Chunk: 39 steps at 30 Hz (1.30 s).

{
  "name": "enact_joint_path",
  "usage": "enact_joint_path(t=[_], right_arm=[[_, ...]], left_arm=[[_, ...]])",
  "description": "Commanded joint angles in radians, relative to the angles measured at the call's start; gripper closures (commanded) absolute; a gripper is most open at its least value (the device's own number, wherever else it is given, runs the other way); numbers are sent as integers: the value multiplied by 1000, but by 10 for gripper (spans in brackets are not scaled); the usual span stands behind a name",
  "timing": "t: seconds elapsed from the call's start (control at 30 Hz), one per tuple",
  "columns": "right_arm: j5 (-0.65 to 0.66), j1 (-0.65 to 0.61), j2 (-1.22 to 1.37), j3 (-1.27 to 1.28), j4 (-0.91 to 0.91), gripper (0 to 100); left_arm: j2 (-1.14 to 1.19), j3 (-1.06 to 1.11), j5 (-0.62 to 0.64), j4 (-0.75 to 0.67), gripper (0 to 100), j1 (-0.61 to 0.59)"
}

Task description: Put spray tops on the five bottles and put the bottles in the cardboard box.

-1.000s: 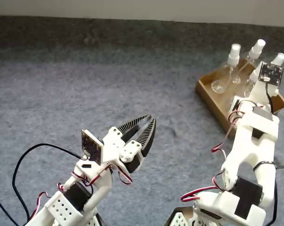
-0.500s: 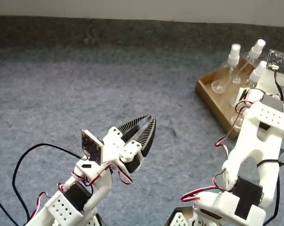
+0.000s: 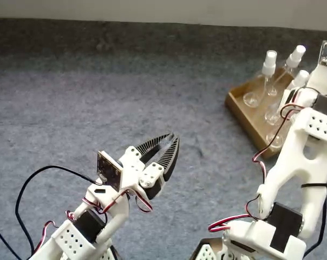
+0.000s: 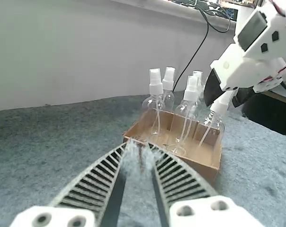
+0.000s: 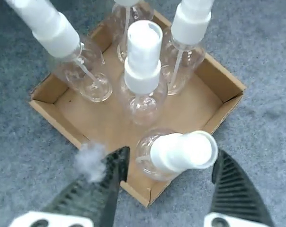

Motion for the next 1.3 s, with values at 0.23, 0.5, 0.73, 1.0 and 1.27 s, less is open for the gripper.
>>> enact_joint_path(t=[0.23, 0.5, 0.73, 1.0, 1.27], right_arm=[[5, 2, -16, -582, 390, 756], [5, -90, -39, -978, 572, 776], [5, -232, -219, -897, 572, 988], [5, -406, -507, -628, 564, 993], [5, -463, -756, -377, 564, 993]], left_arm=[[-12, -19, -15, 2, 994, -105], [-13, -90, -78, 2, 994, -295], [-13, -77, -272, 2, 995, -412], [-15, -104, -278, 213, 993, -599], [-15, -295, -278, 591, 993, -662]])
